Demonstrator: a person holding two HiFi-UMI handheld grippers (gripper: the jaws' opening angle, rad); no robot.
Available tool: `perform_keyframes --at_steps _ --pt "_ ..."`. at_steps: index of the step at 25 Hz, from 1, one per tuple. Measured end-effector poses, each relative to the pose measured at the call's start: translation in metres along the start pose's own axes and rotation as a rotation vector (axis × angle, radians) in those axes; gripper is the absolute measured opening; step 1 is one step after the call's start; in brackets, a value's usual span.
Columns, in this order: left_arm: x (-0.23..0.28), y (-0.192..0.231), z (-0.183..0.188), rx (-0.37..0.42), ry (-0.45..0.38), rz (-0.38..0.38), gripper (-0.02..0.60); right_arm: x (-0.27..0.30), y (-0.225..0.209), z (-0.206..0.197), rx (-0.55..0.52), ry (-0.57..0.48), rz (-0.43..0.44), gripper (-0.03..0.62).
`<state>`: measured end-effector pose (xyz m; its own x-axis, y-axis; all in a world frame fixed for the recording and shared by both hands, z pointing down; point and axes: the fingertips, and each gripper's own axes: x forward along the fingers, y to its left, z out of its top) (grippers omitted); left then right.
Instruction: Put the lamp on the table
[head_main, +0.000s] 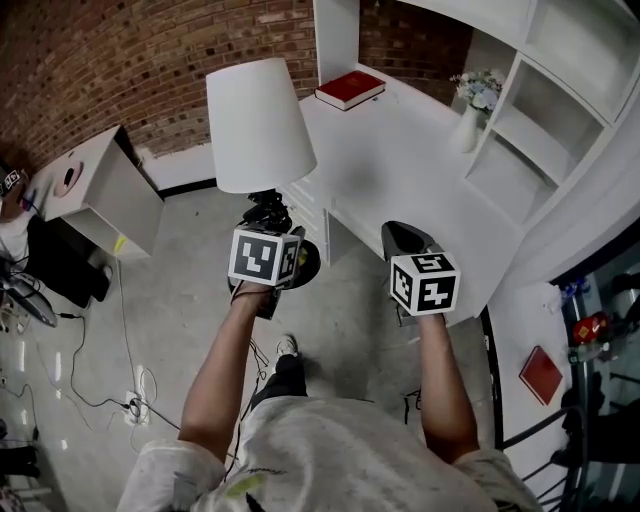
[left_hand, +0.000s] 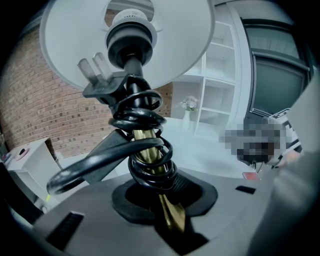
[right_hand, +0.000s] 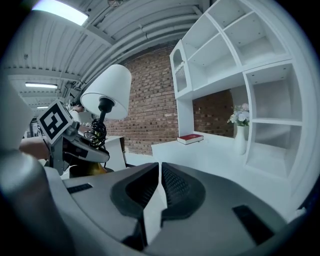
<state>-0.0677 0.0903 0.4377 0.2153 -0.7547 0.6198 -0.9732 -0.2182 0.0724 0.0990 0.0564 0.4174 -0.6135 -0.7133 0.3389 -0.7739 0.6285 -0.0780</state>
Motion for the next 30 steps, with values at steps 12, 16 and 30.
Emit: perform_keyframes --at_steps 12,16,30 --pt "0.063 0.105 0.059 0.051 0.049 -0.084 0.101 0.104 -0.003 0.048 0.044 0.019 -0.126 0.005" --pt "0.079 0.136 0.071 0.091 0.059 -0.106 0.101 0.133 0.002 0.06 0.058 0.021 -0.163 0.005" --pt "0.107 0.191 0.097 0.124 0.068 -0.18 0.101 0.186 0.017 0.089 0.056 0.035 -0.239 0.005"
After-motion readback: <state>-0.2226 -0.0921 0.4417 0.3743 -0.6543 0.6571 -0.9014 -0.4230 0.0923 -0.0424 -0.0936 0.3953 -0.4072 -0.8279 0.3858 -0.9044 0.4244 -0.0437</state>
